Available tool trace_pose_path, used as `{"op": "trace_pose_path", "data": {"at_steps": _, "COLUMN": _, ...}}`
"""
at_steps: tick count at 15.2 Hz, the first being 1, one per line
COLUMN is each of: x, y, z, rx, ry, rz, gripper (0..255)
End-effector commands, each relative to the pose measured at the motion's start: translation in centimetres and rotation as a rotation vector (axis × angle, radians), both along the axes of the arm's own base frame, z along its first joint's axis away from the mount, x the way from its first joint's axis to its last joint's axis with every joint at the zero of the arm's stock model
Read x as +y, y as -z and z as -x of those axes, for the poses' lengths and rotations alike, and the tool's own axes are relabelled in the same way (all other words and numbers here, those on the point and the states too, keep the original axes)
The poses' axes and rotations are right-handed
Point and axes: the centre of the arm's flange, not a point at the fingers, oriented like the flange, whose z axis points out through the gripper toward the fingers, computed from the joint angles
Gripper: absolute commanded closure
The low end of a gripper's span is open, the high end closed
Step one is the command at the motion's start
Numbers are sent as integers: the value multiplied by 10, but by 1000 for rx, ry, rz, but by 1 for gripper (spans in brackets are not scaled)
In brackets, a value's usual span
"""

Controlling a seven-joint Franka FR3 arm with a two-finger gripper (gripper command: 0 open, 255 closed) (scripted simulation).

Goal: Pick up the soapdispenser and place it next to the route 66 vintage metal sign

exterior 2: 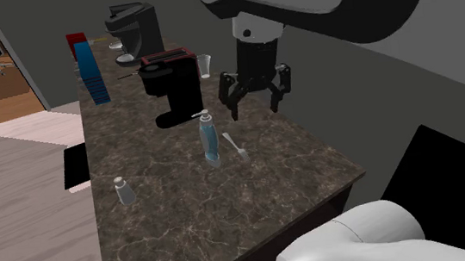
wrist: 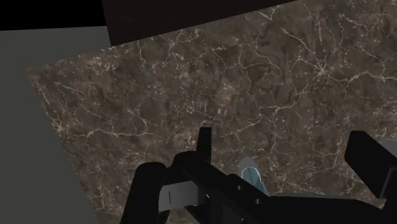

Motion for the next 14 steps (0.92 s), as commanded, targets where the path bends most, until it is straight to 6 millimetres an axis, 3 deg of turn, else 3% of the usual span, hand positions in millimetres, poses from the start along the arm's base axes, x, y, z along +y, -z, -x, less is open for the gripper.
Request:
{"op": "trace_pose_path", "data": {"at_steps": 1, "x": 0, "y": 0, "z": 0, "rx": 0, "ry": 0, "rz": 0, "gripper": 0}}
{"op": "trace_pose_path", "data": {"at_steps": 14, "x": -7, "y": 117, "z": -101, "rx": -176, "ry": -29, "rz": -96, "gripper": 0}}
